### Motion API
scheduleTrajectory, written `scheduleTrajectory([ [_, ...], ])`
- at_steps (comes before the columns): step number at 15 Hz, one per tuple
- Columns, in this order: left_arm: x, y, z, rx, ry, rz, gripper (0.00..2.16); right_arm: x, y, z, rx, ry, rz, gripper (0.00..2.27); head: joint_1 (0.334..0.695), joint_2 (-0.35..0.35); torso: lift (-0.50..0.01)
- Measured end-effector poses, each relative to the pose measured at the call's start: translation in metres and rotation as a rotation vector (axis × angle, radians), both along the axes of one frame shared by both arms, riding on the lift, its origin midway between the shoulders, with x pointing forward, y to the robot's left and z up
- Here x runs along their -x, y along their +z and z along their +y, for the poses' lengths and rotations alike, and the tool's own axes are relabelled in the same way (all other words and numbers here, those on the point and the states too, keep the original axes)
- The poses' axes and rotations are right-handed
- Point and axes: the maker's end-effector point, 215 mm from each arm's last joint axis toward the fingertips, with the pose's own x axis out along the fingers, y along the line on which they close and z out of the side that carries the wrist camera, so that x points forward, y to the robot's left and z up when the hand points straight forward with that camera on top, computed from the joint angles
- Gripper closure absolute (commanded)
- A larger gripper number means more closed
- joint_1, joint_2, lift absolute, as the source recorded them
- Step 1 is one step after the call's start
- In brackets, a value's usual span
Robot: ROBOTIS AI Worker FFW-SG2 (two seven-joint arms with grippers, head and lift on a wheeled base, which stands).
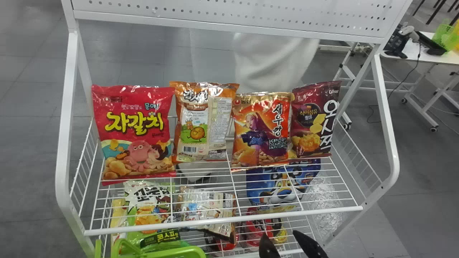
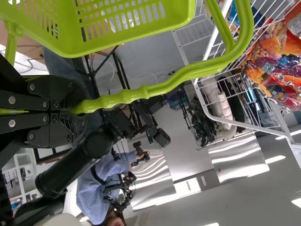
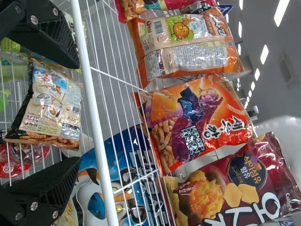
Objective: Hold basket handle with left hand then pick Jagalchi snack with right hand and place into basket
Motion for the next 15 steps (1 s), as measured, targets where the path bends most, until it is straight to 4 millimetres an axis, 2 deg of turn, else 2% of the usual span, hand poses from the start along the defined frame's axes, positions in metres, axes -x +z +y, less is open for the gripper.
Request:
scheduleTrajectory([
  [10,0.0,-0.003,-0.002,-0.008,-0.009,-0.005,2.15,-0.001,-0.001,0.0,-0.002,0.003,0.002,0.12,0.695,-0.24,-0.009],
  [15,0.0,-0.003,0.0,-0.016,-0.013,-0.004,2.15,-0.011,0.016,0.019,-0.022,0.053,-0.038,0.12,0.695,-0.188,-0.009],
])
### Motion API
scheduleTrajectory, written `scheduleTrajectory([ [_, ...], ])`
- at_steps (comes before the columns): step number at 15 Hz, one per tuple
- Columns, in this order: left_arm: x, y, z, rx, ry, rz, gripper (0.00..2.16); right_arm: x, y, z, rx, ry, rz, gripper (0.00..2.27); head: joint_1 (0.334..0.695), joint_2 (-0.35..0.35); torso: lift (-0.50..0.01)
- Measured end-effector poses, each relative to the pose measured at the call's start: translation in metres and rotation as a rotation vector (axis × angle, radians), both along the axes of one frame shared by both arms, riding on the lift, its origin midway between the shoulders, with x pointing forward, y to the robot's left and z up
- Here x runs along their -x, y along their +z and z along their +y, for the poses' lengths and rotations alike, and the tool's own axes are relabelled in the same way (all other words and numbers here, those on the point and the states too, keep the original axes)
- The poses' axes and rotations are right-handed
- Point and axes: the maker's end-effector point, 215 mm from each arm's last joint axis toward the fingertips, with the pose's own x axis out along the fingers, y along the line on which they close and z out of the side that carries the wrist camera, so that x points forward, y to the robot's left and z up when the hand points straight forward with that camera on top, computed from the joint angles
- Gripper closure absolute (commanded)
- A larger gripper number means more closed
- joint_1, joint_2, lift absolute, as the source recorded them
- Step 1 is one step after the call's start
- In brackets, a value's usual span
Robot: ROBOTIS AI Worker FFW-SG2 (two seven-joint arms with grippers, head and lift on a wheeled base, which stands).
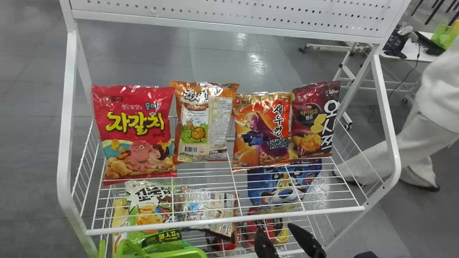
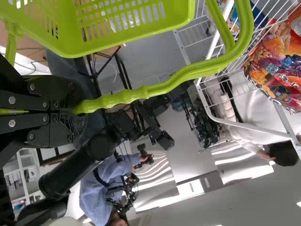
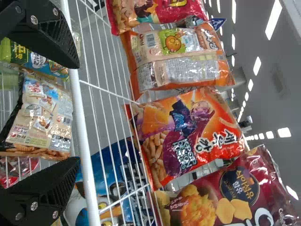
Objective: Hold basket handle with left hand then pick Jagalchi snack with right hand and place into basket
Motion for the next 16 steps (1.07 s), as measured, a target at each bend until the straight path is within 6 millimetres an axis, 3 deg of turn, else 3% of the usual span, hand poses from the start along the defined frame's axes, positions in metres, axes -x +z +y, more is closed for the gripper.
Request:
scheduleTrajectory([
  [6,0.003,0.0,0.001,-0.009,-0.006,-0.001,2.15,-0.021,0.032,0.035,-0.037,0.059,-0.029,0.12,0.695,-0.105,-0.009],
  [11,0.004,0.003,0.001,-0.016,-0.014,-0.011,2.15,-0.054,0.072,0.095,-0.052,0.122,-0.062,0.12,0.695,0.026,-0.009],
  [16,0.005,0.004,0.002,-0.023,-0.022,-0.017,2.15,-0.1,0.11,0.161,0.025,0.159,-0.118,0.12,0.695,0.15,-0.009],
])
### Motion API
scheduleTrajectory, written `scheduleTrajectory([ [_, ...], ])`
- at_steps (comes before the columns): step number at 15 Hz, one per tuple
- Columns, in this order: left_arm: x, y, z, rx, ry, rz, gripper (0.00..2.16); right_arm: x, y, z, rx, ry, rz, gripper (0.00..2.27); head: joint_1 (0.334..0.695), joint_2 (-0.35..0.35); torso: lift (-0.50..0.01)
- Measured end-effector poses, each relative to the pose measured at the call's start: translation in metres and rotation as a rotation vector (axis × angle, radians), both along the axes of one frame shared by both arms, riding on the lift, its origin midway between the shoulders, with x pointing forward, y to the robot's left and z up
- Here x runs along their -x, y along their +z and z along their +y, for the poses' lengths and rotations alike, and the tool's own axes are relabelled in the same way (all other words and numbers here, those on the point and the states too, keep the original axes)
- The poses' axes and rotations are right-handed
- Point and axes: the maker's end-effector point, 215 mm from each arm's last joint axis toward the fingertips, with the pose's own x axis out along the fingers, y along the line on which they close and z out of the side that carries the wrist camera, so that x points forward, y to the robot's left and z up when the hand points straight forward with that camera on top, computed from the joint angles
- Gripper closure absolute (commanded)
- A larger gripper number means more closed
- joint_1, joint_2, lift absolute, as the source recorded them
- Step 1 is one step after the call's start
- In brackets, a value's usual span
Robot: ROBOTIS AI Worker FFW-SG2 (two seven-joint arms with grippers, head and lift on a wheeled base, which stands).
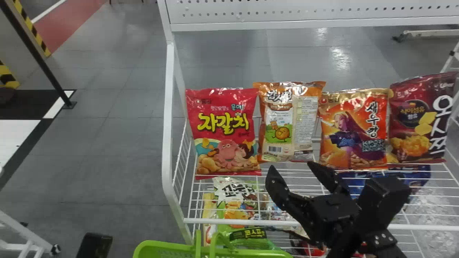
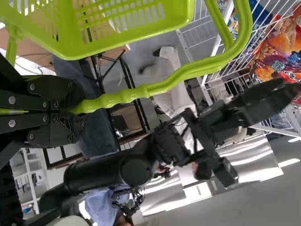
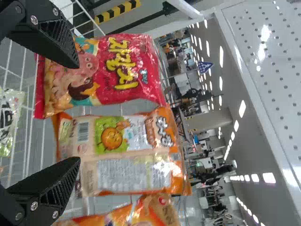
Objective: Hold basket handle with left hand then pick Jagalchi snack with right hand and place into basket
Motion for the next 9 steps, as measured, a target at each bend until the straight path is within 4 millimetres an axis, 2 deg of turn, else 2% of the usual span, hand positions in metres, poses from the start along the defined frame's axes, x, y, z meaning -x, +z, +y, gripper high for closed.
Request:
scheduleTrajectory([
  [2,0.001,0.0,0.0,-0.001,-0.001,0.001,2.15,-0.013,0.006,0.023,0.027,0.027,0.0,0.12,0.695,0.2,-0.009],
  [5,0.001,0.0,0.001,-0.005,-0.003,0.001,2.15,-0.026,0.001,0.057,0.066,0.092,0.032,0.12,0.695,0.246,-0.009],
  [9,0.002,-0.002,0.001,-0.005,-0.006,-0.001,2.15,-0.042,-0.003,0.09,0.112,0.154,0.049,0.12,0.695,0.3,-0.009],
])
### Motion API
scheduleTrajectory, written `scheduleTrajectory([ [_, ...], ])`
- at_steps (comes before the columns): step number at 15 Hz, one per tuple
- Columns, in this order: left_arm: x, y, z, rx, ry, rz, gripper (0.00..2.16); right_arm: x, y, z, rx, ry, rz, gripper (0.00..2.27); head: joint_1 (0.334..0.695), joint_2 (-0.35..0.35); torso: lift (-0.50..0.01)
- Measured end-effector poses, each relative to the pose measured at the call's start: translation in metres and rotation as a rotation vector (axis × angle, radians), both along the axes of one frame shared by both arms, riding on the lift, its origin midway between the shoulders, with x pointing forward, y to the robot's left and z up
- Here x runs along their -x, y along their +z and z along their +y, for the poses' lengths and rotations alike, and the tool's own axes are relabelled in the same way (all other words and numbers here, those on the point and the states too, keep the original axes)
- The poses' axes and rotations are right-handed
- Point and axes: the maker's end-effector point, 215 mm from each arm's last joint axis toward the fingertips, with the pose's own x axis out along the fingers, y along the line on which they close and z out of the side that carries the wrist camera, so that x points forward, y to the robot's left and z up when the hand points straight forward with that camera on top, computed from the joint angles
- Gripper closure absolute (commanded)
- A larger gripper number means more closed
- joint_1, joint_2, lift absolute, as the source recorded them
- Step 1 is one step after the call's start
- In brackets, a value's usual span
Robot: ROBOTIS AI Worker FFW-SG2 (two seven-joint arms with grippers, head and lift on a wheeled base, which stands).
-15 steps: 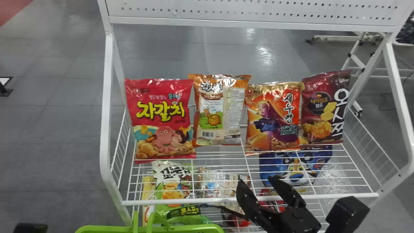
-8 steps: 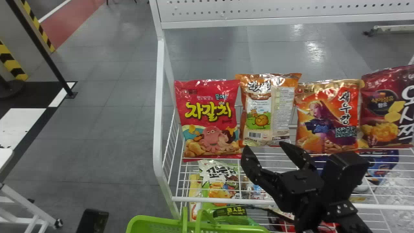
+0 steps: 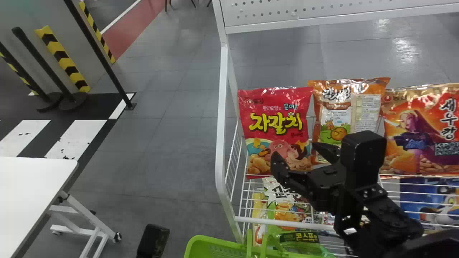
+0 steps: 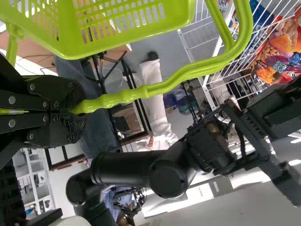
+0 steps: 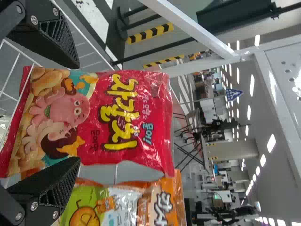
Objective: Hold basket handle with left hand then pick Jagalchi snack with right hand and place into basket
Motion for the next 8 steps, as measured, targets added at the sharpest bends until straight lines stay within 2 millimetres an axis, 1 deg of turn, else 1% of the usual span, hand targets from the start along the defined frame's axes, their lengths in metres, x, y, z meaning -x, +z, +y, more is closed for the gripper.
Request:
scheduleTrajectory([
  [2,0.001,-0.001,-0.001,0.003,-0.004,-0.003,2.15,-0.008,-0.003,0.007,0.012,0.015,0.001,0.12,0.695,0.306,-0.009],
  [5,0.001,-0.002,-0.002,0.004,-0.006,-0.002,2.15,-0.021,0.001,0.022,0.036,0.041,-0.015,0.12,0.695,0.323,-0.009],
  [8,0.001,-0.002,-0.002,0.002,-0.007,-0.004,2.15,-0.032,-0.009,0.031,0.082,0.051,-0.014,0.12,0.695,0.333,-0.009],
])
